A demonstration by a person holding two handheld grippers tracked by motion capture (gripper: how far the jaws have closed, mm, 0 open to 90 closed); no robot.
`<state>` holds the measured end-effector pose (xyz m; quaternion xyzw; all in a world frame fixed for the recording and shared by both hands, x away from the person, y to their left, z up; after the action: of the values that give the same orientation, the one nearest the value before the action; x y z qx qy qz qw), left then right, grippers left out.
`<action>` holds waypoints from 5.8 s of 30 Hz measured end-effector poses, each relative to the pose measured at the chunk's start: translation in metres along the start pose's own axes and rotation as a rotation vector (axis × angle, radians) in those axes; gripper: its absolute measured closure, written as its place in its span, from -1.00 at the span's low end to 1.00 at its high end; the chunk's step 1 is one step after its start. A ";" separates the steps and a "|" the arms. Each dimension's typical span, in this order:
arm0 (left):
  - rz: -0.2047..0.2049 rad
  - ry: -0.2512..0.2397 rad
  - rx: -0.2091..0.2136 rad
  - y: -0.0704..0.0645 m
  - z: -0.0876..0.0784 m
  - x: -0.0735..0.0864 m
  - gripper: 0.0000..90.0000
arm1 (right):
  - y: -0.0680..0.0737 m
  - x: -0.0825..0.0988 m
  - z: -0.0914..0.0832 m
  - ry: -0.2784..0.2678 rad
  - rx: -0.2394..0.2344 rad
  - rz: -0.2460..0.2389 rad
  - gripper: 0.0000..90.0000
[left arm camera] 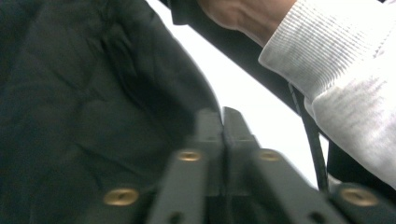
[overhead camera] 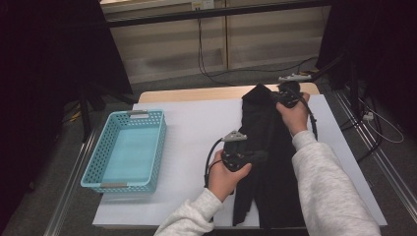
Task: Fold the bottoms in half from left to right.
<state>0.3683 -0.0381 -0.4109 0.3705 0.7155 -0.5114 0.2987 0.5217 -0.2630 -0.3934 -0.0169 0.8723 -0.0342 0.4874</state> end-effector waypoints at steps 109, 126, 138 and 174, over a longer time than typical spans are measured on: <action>0.070 0.227 -0.256 0.060 -0.099 0.049 -0.65 | 0.003 0.163 -0.139 0.166 -0.133 -0.095 0.01; 0.057 0.217 -0.251 0.067 -0.110 0.045 -0.69 | -0.015 0.175 -0.166 0.157 -0.169 -0.050 -0.54; 0.061 0.214 -0.247 0.066 -0.110 0.043 -0.69 | -0.007 0.185 -0.184 0.181 -0.196 -0.085 0.03; 0.072 0.217 -0.245 0.064 -0.107 0.041 -0.68 | -0.028 0.194 -0.197 0.273 -0.204 -0.049 0.97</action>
<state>0.3939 0.0861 -0.4448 0.4096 0.7869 -0.3663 0.2808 0.2527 -0.2945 -0.4531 -0.0830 0.9287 0.0406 0.3592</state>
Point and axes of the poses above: each handheld gripper's, and its own axes: z roughly forward along the jaws, x roughly out of its underside, y roughly to its left, the point moved 1 cm from there along z, roughly forward along the jaws, and after that the axes turned 14 degrees about x, right-handed, at the moved point
